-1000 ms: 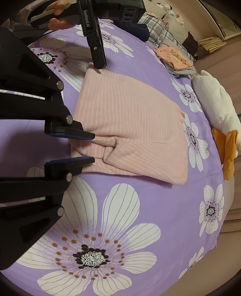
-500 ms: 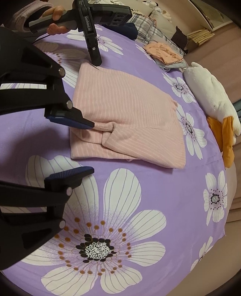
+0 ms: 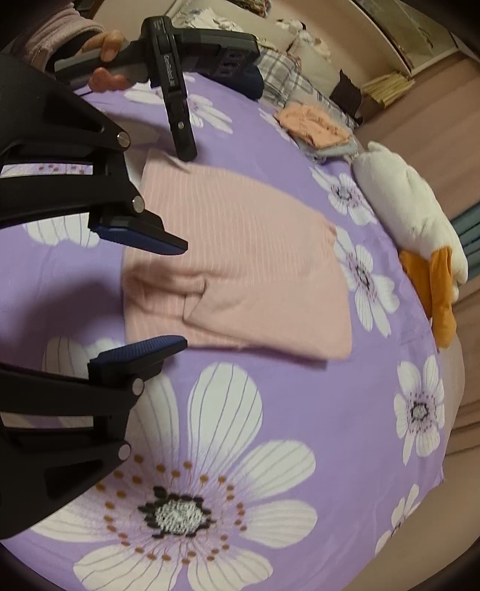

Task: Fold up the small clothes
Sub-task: 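Move both open tools to the folded end of the sweater, then grasp the sweater's end with the left tool while the right tool grasps it too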

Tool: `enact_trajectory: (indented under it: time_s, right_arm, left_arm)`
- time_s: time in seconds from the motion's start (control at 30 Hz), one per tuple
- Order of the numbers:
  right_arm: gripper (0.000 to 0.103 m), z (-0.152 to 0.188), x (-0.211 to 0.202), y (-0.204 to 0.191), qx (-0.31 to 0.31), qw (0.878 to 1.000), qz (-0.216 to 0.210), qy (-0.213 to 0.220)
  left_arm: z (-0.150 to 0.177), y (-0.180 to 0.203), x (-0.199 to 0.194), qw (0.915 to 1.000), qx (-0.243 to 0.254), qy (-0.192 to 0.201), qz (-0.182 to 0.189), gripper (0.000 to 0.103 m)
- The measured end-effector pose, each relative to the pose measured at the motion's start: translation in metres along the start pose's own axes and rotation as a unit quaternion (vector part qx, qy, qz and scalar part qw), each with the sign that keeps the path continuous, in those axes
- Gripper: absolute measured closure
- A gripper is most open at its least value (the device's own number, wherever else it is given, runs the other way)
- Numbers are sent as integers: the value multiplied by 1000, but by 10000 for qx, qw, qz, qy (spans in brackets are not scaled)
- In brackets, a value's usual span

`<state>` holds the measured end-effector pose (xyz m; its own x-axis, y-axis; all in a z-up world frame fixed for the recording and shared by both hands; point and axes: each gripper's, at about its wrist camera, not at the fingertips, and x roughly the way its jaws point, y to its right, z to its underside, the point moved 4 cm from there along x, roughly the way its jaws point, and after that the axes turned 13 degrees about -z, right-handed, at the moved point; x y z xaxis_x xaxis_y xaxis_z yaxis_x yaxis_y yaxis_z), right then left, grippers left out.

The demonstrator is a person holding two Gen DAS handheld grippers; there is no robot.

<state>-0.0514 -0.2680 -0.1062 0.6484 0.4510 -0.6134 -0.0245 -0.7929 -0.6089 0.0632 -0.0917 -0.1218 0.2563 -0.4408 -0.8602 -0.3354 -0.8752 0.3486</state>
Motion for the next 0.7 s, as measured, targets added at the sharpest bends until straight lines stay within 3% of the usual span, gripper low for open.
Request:
enact_trajectory:
  time_s: [0.37,0.5,0.7]
  right_arm:
    - [56,-2,11,10,224,9997,16,-57]
    - [50,-6,13,15,326,9995,-21,-26]
    - [50,-12,21,26,584,9981,-175,-39]
  left_arm:
    - [-5,-3,6,10000,-37,-54,-52,62]
    - [-8,-4,11,9999,-57,-100,-36,62]
    - [-14,-3,18,9998,-91,-158,61,62]
